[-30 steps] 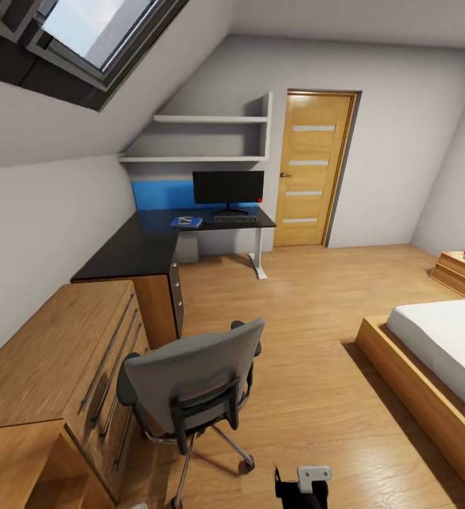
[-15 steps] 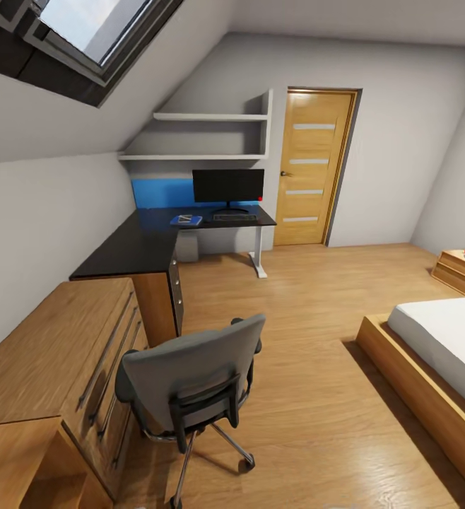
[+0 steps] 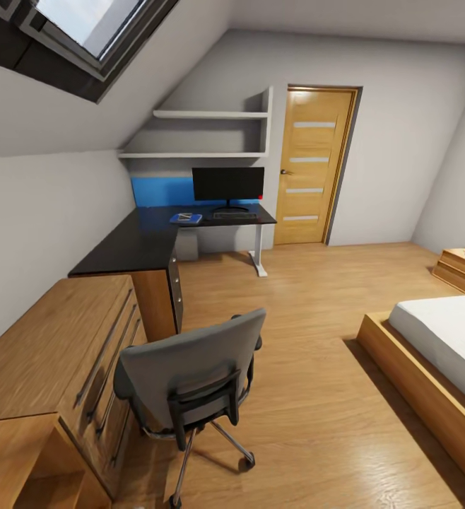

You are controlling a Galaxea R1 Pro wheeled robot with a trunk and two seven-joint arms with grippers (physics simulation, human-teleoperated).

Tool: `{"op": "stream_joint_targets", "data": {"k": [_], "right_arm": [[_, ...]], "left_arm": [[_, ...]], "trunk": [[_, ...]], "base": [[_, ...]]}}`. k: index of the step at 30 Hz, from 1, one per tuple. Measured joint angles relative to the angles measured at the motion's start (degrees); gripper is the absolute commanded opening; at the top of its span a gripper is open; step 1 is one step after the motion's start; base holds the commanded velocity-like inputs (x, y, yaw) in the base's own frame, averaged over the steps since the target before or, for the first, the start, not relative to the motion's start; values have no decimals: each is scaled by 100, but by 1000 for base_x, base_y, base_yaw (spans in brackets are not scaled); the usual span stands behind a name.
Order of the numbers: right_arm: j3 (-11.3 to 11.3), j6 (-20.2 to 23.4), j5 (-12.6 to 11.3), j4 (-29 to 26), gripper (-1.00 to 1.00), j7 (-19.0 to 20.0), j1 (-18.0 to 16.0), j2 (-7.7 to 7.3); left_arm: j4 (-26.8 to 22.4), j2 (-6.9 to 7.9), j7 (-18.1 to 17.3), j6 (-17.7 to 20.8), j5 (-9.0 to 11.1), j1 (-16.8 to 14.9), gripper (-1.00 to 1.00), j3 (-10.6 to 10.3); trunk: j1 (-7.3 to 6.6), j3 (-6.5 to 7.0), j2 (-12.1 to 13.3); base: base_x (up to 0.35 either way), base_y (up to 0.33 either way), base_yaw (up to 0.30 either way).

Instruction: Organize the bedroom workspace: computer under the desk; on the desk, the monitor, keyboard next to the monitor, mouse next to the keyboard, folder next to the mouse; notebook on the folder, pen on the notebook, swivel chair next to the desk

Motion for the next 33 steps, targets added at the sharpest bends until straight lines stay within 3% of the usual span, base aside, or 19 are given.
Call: {"op": "stream_joint_targets", "data": {"k": [33], "right_arm": [[5, 0, 0, 2, 100, 0, 0, -2]], "left_arm": [[0, -3, -4, 12, 3, 0, 100, -16]], "trunk": [[725, -593, -1324]], "base": [[0, 0, 0]]}}
